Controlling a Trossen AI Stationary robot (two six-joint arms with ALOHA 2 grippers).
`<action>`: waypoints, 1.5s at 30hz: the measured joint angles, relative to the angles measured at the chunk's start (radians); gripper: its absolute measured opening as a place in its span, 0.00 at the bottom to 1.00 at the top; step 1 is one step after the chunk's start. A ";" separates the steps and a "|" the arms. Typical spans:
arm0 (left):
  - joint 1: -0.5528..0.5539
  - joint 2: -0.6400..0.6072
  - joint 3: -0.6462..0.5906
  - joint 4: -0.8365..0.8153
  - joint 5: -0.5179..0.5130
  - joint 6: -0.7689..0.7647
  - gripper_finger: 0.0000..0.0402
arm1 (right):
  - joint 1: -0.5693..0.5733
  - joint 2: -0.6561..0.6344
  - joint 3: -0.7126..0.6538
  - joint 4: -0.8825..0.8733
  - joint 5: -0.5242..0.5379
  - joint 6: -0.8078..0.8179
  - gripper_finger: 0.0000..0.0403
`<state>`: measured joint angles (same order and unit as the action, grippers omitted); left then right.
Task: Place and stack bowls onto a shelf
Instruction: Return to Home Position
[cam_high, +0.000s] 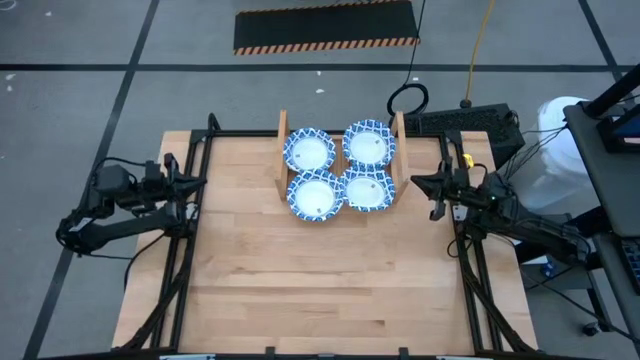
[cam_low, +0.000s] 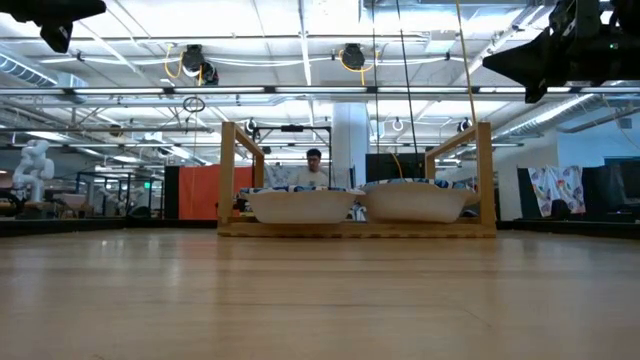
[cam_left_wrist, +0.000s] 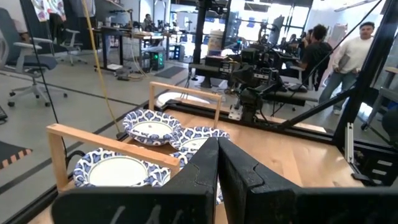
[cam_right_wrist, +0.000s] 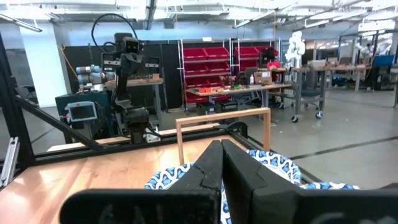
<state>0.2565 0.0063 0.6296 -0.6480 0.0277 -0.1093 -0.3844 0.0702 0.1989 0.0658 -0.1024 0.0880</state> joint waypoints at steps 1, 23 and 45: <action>0.000 0.000 0.000 -0.001 0.000 0.000 0.04 | 0.000 -0.007 0.000 -0.003 0.000 -0.006 0.00; 0.000 0.000 0.000 -0.003 0.002 0.002 0.04 | -0.002 -0.055 -0.180 0.204 0.000 0.014 0.00; 0.000 0.002 0.000 0.029 0.002 0.037 0.04 | -0.002 -0.054 -0.183 0.027 -0.002 -0.038 0.00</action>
<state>0.2565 0.0080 0.6296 -0.6188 0.0298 -0.0724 -0.3859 0.0166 0.0157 0.0927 -0.1047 0.0503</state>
